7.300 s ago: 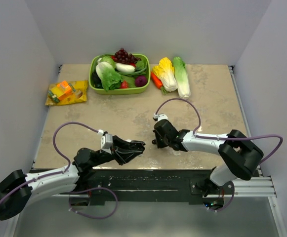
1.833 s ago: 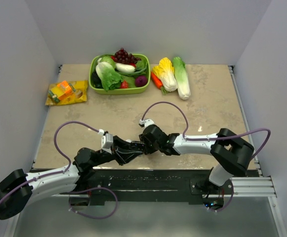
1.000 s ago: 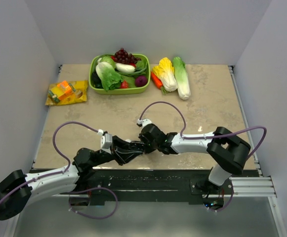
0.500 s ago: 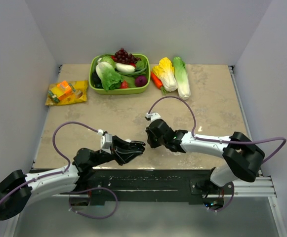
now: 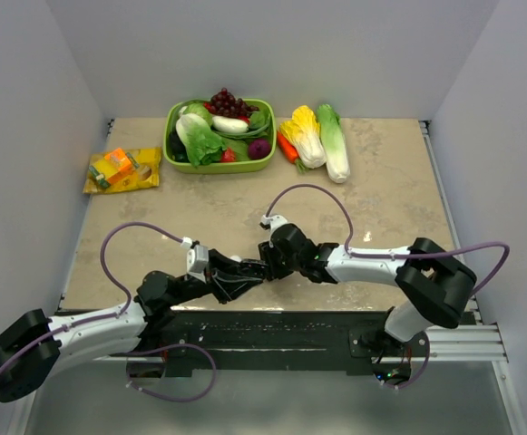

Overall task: Insert the wireless bluetooth earbuds into the charging case
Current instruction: Pick up the earbud from the center of the board.

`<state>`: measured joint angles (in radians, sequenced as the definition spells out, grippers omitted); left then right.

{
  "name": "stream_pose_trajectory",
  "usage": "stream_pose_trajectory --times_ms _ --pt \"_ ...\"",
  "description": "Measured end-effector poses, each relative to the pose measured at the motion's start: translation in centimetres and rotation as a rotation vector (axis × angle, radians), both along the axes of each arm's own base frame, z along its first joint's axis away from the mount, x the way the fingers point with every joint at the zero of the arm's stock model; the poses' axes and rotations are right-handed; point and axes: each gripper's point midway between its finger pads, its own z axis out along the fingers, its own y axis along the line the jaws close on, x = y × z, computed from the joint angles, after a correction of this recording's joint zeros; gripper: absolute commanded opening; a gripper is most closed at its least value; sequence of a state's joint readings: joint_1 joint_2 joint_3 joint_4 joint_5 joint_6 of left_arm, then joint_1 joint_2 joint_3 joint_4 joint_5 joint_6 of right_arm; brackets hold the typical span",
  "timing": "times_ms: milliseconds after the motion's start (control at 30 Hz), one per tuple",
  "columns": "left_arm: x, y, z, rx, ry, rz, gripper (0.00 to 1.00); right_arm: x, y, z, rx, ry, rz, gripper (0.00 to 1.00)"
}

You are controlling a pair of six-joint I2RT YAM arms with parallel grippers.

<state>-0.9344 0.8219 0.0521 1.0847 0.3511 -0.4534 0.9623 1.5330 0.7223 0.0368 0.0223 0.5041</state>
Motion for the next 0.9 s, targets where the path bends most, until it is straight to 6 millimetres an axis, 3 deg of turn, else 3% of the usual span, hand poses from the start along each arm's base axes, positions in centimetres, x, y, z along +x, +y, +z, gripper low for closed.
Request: stream_pose_trajectory --times_ms 167,900 --pt "0.0 -0.1 -0.2 0.005 0.004 -0.001 0.0 -0.5 0.0 -1.5 -0.027 0.029 0.014 0.4" --pt "-0.1 0.0 0.1 -0.002 -0.002 -0.002 0.0 -0.6 2.0 -1.5 -0.015 0.017 0.051 0.37"
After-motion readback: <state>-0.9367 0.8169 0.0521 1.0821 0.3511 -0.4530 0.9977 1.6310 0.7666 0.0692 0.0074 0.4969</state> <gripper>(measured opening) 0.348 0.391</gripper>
